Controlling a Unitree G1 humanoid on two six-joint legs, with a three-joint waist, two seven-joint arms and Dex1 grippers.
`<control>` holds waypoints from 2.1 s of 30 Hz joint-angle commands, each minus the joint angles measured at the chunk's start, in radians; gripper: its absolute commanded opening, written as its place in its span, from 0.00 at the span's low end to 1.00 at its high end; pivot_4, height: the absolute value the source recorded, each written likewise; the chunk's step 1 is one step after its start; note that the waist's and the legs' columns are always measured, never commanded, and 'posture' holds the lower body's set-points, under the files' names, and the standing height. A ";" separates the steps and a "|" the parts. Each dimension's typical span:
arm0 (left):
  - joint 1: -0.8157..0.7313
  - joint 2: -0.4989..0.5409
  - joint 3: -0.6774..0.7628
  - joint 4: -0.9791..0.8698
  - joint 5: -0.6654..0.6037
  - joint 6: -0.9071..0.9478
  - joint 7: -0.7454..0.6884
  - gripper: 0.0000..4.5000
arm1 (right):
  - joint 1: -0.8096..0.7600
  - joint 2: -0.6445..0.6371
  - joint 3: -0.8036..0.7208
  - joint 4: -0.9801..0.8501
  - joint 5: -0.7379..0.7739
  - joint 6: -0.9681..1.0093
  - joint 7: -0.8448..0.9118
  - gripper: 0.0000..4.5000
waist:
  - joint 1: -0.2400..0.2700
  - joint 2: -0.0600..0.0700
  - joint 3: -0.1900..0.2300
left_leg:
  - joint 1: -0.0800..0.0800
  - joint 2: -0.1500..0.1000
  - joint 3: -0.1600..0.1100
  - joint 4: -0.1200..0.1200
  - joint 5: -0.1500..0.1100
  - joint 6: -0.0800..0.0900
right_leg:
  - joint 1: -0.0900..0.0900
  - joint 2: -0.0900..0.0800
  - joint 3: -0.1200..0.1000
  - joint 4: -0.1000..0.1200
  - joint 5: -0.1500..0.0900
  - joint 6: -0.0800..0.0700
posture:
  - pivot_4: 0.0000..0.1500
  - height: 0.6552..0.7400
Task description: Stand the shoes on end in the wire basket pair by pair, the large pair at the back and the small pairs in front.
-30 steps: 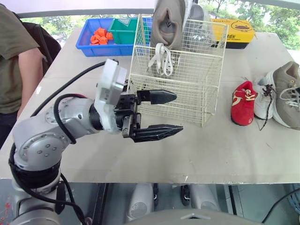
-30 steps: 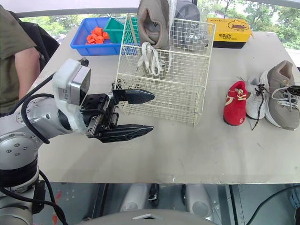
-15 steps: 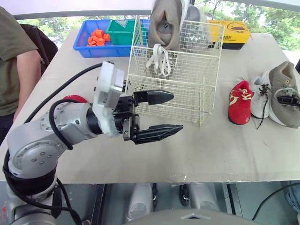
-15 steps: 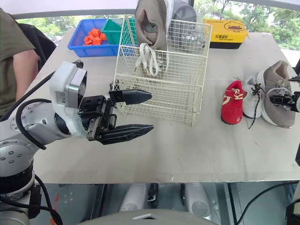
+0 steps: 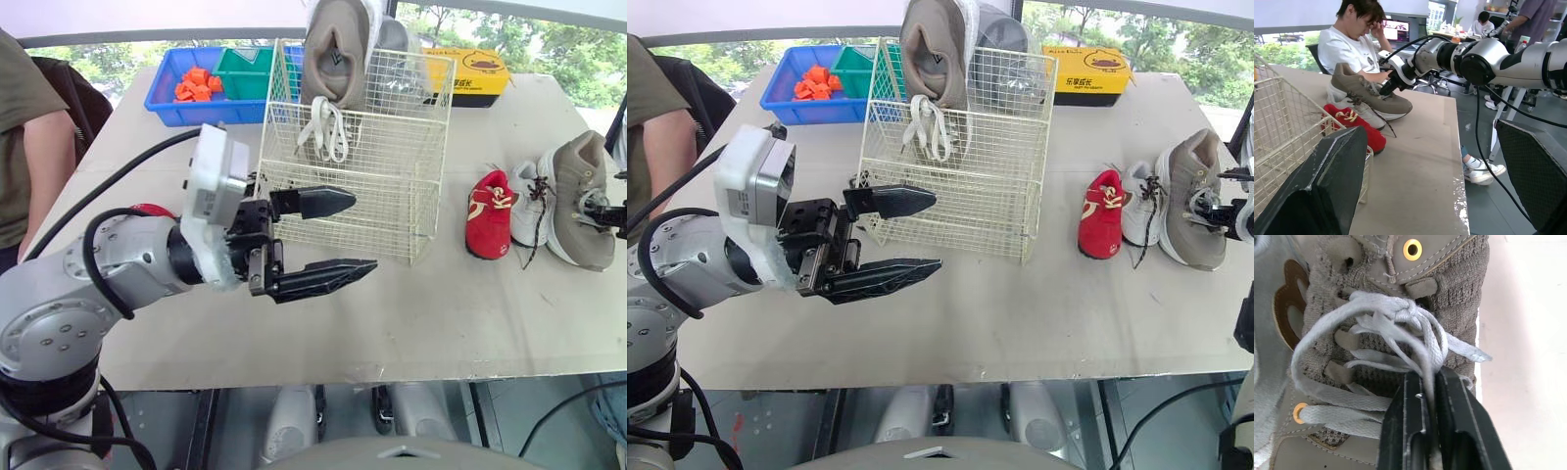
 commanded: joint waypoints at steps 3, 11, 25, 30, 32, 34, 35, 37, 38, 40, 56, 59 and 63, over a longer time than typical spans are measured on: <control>-0.025 -0.020 -0.019 -0.017 0.005 -0.037 0.008 1.00 | 0.028 -0.025 -0.139 -0.018 0.130 0.029 0.016 0.01 | 0.000 0.001 0.000 | 0.000 0.000 0.000 -0.001 0.000 0.000 | 0.000 0.000 0.000 -0.001 0.000 0.000 | 1.00 1.00; -0.059 -0.067 -0.063 0.030 0.046 -0.057 -0.033 1.00 | 0.127 -0.041 -0.352 -0.344 0.337 0.024 -0.007 0.01 | 0.001 0.012 0.007 | -0.001 -0.001 0.007 0.000 0.000 0.000 | -0.003 0.002 0.006 0.000 0.002 0.004 | 1.00 1.00; -0.096 -0.138 -0.113 0.086 0.131 -0.079 -0.101 1.00 | 0.230 -0.046 -0.154 -0.600 0.282 0.082 0.002 0.41 | 0.009 0.013 0.007 | -0.003 -0.001 0.009 -0.001 0.000 0.000 | -0.005 0.003 0.007 -0.001 0.002 0.005 | 1.00 1.00; -0.083 -0.134 -0.100 0.066 0.146 -0.081 -0.092 1.00 | 0.086 -0.046 0.041 -0.255 0.060 -0.063 -0.114 0.95 | 0.005 0.013 0.008 | -0.003 -0.001 0.010 -0.001 0.000 0.001 | -0.006 0.003 0.008 -0.001 0.000 0.003 | 1.00 1.00; -0.069 -0.133 -0.089 0.049 0.140 -0.079 -0.073 1.00 | 0.045 -0.037 0.061 -0.159 0.029 -0.101 -0.143 0.98 | 0.006 0.013 0.008 | -0.003 -0.001 0.009 -0.001 0.000 0.001 | -0.006 0.003 0.007 -0.001 0.000 0.002 | 1.00 1.00; -0.051 -0.130 -0.079 0.030 0.131 -0.078 -0.053 1.00 | 0.008 -0.025 0.053 -0.084 0.022 -0.115 -0.190 0.98 | 0.007 0.013 0.008 | -0.004 -0.001 0.009 -0.001 0.000 0.000 | -0.006 0.003 0.007 -0.001 0.001 0.004 | 1.00 1.00; -0.041 -0.127 -0.073 0.018 0.125 -0.077 -0.041 1.00 | -0.001 -0.019 0.056 -0.056 0.014 -0.114 -0.204 0.98 | 0.006 0.013 0.008 | -0.004 -0.001 0.009 -0.001 0.000 0.000 | -0.006 0.003 0.008 -0.002 0.001 0.004 | 1.00 1.00; -0.019 -0.120 -0.058 -0.006 0.110 -0.076 -0.013 1.00 | -0.012 -0.006 0.042 -0.015 0.021 -0.091 -0.215 0.98 | 0.006 0.012 0.008 | -0.004 -0.001 0.010 -0.001 0.001 -0.001 | -0.006 0.003 0.009 -0.003 0.001 0.005 | 1.00 1.00; -0.008 -0.116 -0.051 -0.018 0.102 -0.075 0.002 1.00 | -0.014 0.000 0.034 -0.001 0.026 -0.081 -0.213 0.98 | 0.008 0.012 0.008 | -0.004 -0.001 0.010 -0.001 0.001 -0.001 | -0.006 0.002 0.009 -0.003 0.001 0.005 | 1.00 1.00; 0.013 -0.109 -0.038 -0.042 0.082 -0.077 0.032 1.00 | -0.015 0.010 0.003 0.020 0.051 -0.050 -0.211 0.98 | 0.010 0.011 0.008 | -0.004 -0.001 0.010 -0.001 0.001 -0.001 | -0.006 0.001 0.008 -0.004 0.001 0.004 | 1.00 1.00; 0.074 -0.020 0.004 -0.092 -0.056 -0.089 0.103 1.00 | 0.042 0.022 -0.019 0.037 0.017 -0.046 -0.130 0.01 | 0.010 0.008 0.006 | -0.002 0.000 0.008 -0.001 -0.001 0.001 | -0.004 0.001 0.007 -0.003 0.000 0.002 | 1.00 1.00; 0.082 -0.020 0.002 -0.094 -0.061 -0.092 0.106 1.00 | 0.051 0.018 -0.066 0.027 0.054 -0.076 -0.117 0.01 | 0.010 0.007 0.006 | -0.003 0.000 0.008 -0.001 0.000 0.001 | -0.004 0.001 0.007 -0.003 0.000 0.002 | 1.00 1.00; 0.089 -0.026 -0.005 -0.101 -0.063 -0.098 0.115 1.00 | 0.064 0.000 -0.138 0.004 0.117 -0.127 -0.062 0.01 | 0.006 0.007 0.006 | -0.003 -0.001 0.009 -0.001 0.000 0.001 | -0.004 0.001 0.007 -0.003 0.001 0.002 | 1.00 1.00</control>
